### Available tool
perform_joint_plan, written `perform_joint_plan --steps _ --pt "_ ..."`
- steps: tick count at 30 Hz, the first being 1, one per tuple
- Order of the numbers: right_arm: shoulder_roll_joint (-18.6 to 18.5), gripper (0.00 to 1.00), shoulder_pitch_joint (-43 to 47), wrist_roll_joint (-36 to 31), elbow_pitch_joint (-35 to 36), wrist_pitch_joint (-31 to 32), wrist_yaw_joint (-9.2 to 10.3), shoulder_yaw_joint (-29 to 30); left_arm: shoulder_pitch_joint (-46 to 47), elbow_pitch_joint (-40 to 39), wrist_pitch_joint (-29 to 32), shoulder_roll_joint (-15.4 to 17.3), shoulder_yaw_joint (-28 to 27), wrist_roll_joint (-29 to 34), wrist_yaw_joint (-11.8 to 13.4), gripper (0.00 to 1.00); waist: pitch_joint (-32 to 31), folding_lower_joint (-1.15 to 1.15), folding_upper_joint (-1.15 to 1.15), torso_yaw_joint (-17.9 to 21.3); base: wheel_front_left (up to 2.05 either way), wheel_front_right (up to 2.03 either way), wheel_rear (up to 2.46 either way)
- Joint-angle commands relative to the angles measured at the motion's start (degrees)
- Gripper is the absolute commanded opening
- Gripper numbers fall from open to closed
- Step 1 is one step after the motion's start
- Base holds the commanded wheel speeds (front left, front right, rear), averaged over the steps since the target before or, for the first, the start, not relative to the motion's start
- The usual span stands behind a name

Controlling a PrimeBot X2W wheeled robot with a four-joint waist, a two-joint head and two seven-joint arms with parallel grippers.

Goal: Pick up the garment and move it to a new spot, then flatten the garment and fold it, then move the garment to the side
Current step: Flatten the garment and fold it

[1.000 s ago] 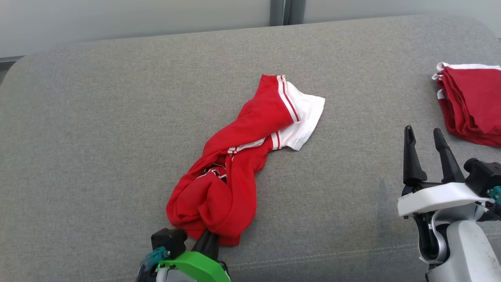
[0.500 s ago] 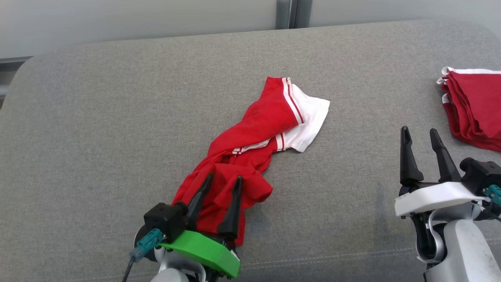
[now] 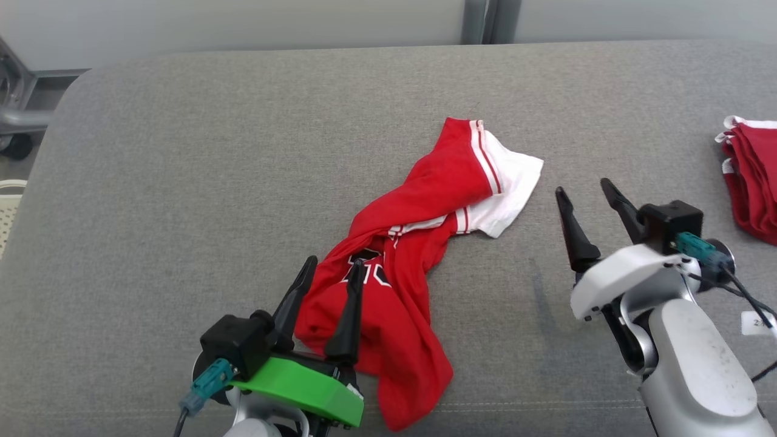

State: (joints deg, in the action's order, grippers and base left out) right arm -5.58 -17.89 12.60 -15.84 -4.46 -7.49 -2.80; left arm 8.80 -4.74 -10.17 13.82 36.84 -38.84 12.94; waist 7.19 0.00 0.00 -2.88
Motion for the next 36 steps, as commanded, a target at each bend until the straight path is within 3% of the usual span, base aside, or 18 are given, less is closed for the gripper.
perform_joint_plan --steps 1,9,16,21,26,27,28,30,36 --pt "-2.0 1.00 -2.4 -2.3 -1.5 1.1 0.01 -3.0 -0.2 0.4 -0.6 0.1 -0.4 0.1 0.0 1.00 0.7 0.00 0.00 -2.0 0.00 0.00 0.00" --pt "-8.6 1.00 -11.1 -2.7 -10.7 5.6 0.01 -19.9 0.4 2.5 -2.2 -1.8 -0.2 -0.5 -0.8 1.00 2.1 0.00 0.00 -8.8 0.00 0.00 0.00" --pt "-12.9 1.00 -18.6 -1.1 -18.7 5.3 0.02 -32.7 1.0 3.9 -3.2 -3.3 -0.2 -0.8 -1.7 1.00 3.1 0.00 0.00 -14.0 0.00 0.00 0.00" --pt "-14.1 1.00 -24.0 -2.3 -24.7 4.7 0.02 -42.0 1.3 4.7 -3.7 -4.2 0.0 -0.8 -2.3 1.00 3.9 0.00 0.00 -16.8 0.00 0.00 0.00" --pt "-13.9 1.00 -27.7 -2.9 -29.6 3.2 0.03 -46.5 1.3 5.4 -4.1 -4.7 0.0 -0.7 -2.6 1.00 4.1 0.00 0.00 -18.3 0.00 0.00 0.00" --pt "-13.5 0.66 -28.5 -3.1 -30.6 2.5 0.03 -46.9 1.2 5.5 -4.0 -4.8 0.0 -0.7 -2.6 1.00 4.1 0.00 0.00 -18.5 0.00 0.00 0.00" --pt "-13.2 0.39 -29.1 -3.2 -31.8 1.9 0.03 -47.1 1.2 5.6 -4.1 -4.8 0.0 -0.6 -2.7 1.00 4.1 0.00 0.00 -18.6 0.00 0.00 0.00" --pt "-12.7 0.00 -30.4 -2.9 -34.1 0.7 0.04 -46.7 1.0 5.8 -4.1 -4.9 -0.1 -0.6 -2.7 1.00 4.0 0.00 0.00 -18.7 0.00 0.00 0.00" --pt "-10.9 0.00 -35.1 -2.2 -39.0 -2.6 0.05 -43.1 0.5 6.0 -4.5 -4.9 -0.4 -0.4 -2.9 1.00 3.9 0.00 0.00 -17.5 0.00 0.00 0.00"
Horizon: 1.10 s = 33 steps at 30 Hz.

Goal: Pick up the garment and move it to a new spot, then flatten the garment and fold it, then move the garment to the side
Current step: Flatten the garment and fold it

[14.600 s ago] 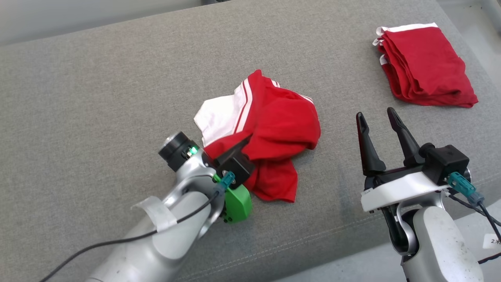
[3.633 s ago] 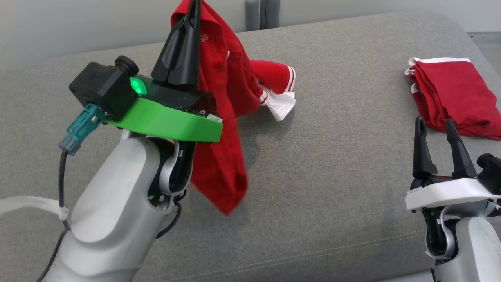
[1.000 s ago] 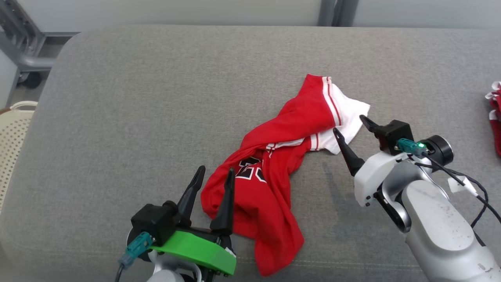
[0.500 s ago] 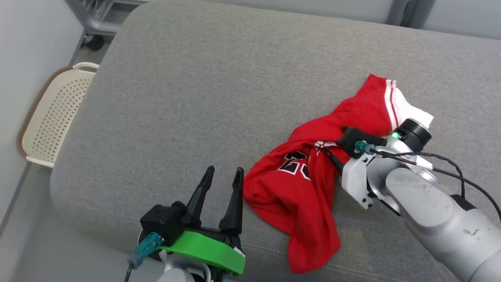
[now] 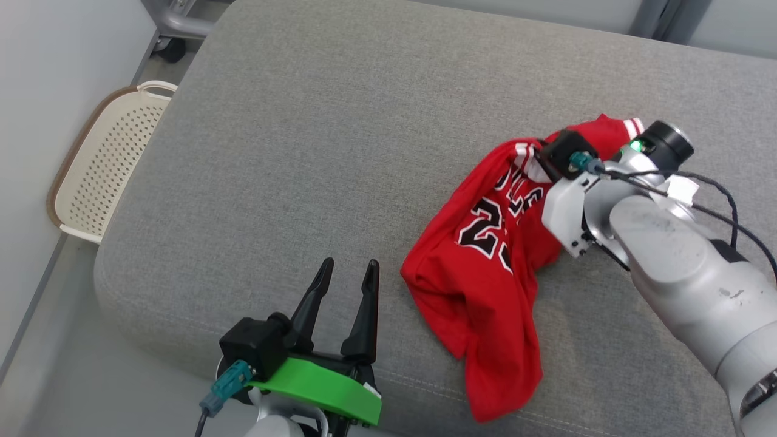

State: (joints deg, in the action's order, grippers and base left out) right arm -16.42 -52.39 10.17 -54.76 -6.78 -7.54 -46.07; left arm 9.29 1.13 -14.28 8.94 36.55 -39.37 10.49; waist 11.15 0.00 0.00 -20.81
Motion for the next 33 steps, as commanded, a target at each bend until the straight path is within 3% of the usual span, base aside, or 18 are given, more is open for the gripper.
perform_joint_plan --steps 1,11,18,24,25,26,33 --pt "0.3 0.00 -1.6 0.2 -0.7 -0.7 0.10 0.9 -0.1 0.1 -0.4 0.0 -0.1 0.2 -0.4 1.00 0.0 0.00 0.00 0.8 0.00 0.00 0.00" --pt "-1.2 0.00 -14.0 -4.1 -8.6 -0.1 0.10 9.4 1.1 0.9 -0.4 -0.7 1.2 0.9 -1.0 1.00 0.2 0.00 0.00 2.3 0.00 0.00 0.00" --pt "-4.4 0.00 -16.8 -7.2 -14.8 1.3 0.10 15.0 1.4 1.5 -0.5 -1.2 1.8 1.0 -1.5 1.00 1.1 0.00 0.00 1.4 0.00 0.00 0.00" --pt "-5.6 0.00 -16.7 -10.0 -16.6 -1.1 0.10 21.3 2.0 2.2 -0.5 -1.8 2.6 1.2 -2.1 1.00 2.2 0.00 0.00 1.1 0.00 0.00 0.00" --pt "-5.7 0.32 -16.6 -10.6 -16.7 -1.7 0.10 22.7 2.1 2.3 -0.5 -1.9 2.8 1.2 -2.3 1.00 2.3 0.00 0.00 1.1 0.00 0.00 0.00" --pt "-5.4 1.00 -16.4 -11.3 -16.7 -2.6 0.10 23.6 2.3 2.5 -0.5 -2.0 3.0 1.2 -2.4 1.00 2.5 0.00 0.00 1.2 0.00 0.00 0.00" --pt "-2.7 1.00 -15.3 -14.1 -16.6 -5.3 0.10 28.1 2.5 3.2 -0.6 -2.3 3.0 1.3 -2.3 1.00 2.5 0.00 0.00 2.5 0.00 0.00 0.00"
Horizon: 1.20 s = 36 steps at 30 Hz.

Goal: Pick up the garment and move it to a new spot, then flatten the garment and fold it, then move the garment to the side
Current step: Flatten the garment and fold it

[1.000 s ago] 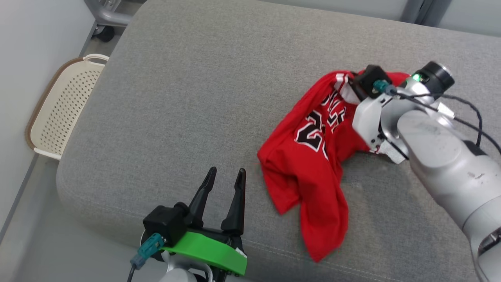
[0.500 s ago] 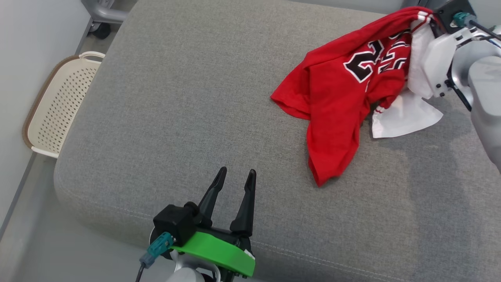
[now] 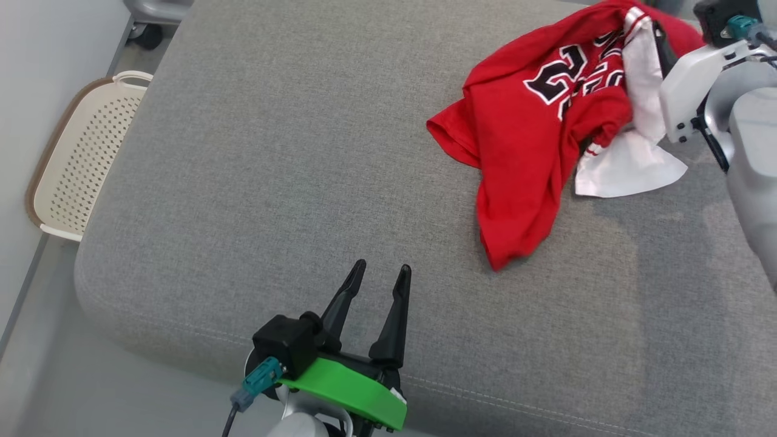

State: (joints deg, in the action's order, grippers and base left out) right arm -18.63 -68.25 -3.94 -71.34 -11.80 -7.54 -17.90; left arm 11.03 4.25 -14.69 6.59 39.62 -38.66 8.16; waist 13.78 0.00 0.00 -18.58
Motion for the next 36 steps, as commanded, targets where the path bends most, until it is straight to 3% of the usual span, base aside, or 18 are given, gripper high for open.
perform_joint_plan --steps 1,10,18,27,36 --pt "0.1 1.00 1.0 0.0 -0.1 -0.6 0.10 0.3 0.7 0.1 -0.2 0.1 -0.1 0.6 0.0 1.00 -0.3 0.00 0.00 0.6 0.00 0.00 0.00" --pt "2.6 1.00 7.3 6.5 -1.3 -1.5 0.10 4.9 0.2 -1.1 -0.4 1.3 -1.3 1.4 0.6 1.00 -2.6 0.00 0.00 4.8 0.00 0.00 0.00" --pt "3.7 1.00 14.2 13.0 -1.9 3.9 0.10 3.9 0.6 -2.6 -0.1 2.2 -1.3 2.1 1.3 1.00 -2.6 0.00 0.00 7.2 0.00 0.00 0.00" --pt "3.0 1.00 15.9 19.7 -1.5 6.7 0.11 4.9 2.0 -3.3 0.3 2.4 -1.0 2.6 1.4 1.00 -0.1 0.00 0.00 4.8 0.00 0.00 0.00" --pt "1.4 1.00 15.2 22.3 -2.2 8.3 0.10 8.2 2.8 -3.5 0.1 2.3 -1.1 2.9 1.3 1.00 1.3 0.00 0.00 0.7 0.00 0.00 0.00"
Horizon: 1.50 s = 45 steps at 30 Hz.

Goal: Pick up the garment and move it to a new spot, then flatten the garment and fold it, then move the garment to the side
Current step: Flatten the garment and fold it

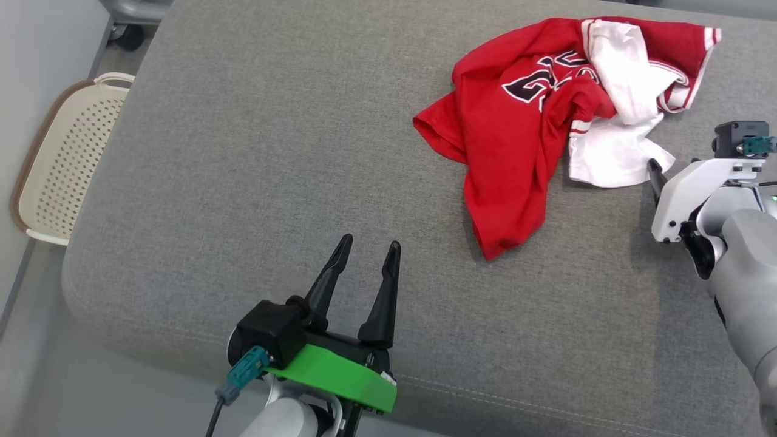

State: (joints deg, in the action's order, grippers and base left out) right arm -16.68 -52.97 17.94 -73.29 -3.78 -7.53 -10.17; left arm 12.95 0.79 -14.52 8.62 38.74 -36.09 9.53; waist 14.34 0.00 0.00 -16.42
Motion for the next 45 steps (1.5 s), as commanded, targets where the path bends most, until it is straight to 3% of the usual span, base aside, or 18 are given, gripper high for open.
perform_joint_plan --steps 1,7,10,14,17,26,30,38,45 --pt "-0.6 1.00 -0.1 0.7 -0.3 0.5 0.09 1.0 1.0 -0.1 -0.1 0.2 -0.2 0.4 0.0 1.00 0.9 0.00 0.00 -1.8 0.00 0.00 0.00" --pt "-0.7 1.00 0.3 0.9 -0.5 1.0 0.09 3.4 1.2 -0.4 -0.2 0.5 -0.5 0.5 0.2 1.00 1.3 0.00 0.00 -3.1 0.00 0.00 0.00" --pt "0.1 0.49 0.6 0.5 -0.6 0.8 0.07 4.0 1.1 -0.5 -0.2 0.7 -0.8 0.6 0.4 1.00 1.4 0.00 0.00 -3.2 0.00 0.00 0.00" --pt "0.7 0.31 1.0 -0.1 -0.7 -0.4 0.06 4.3 1.1 -0.7 -0.2 1.0 -1.0 0.7 0.6 1.00 1.3 0.00 0.00 -2.8 0.00 0.00 0.00" --pt "0.9 0.00 1.2 -0.4 -0.7 -1.6 0.06 4.8 1.1 -0.8 -0.2 1.2 -1.0 1.0 0.9 1.00 1.2 0.00 0.00 -2.1 0.00 0.00 0.00" --pt "2.2 0.00 2.6 1.3 -0.2 -6.3 0.06 6.5 0.2 -1.0 0.2 2.3 -1.1 1.1 1.6 1.00 -0.3 0.00 0.00 1.2 0.00 0.00 0.00" --pt "2.9 0.00 6.0 5.6 3.9 -9.1 0.07 6.4 -0.9 -1.1 0.6 2.7 -1.0 0.8 2.1 1.00 -1.8 0.00 0.00 3.7 0.00 0.00 0.00" --pt "0.8 0.00 18.0 15.2 18.0 -10.4 0.06 5.3 -2.5 -1.5 0.8 3.7 -1.3 0.3 2.8 1.00 -4.2 0.00 0.00 8.9 0.00 0.00 0.00" --pt "-2.1 0.00 29.6 19.8 31.3 -8.3 0.06 9.8 -3.1 -2.1 1.1 4.3 -1.6 0.0 3.4 1.00 -5.1 0.00 0.00 12.6 0.00 0.00 0.00"
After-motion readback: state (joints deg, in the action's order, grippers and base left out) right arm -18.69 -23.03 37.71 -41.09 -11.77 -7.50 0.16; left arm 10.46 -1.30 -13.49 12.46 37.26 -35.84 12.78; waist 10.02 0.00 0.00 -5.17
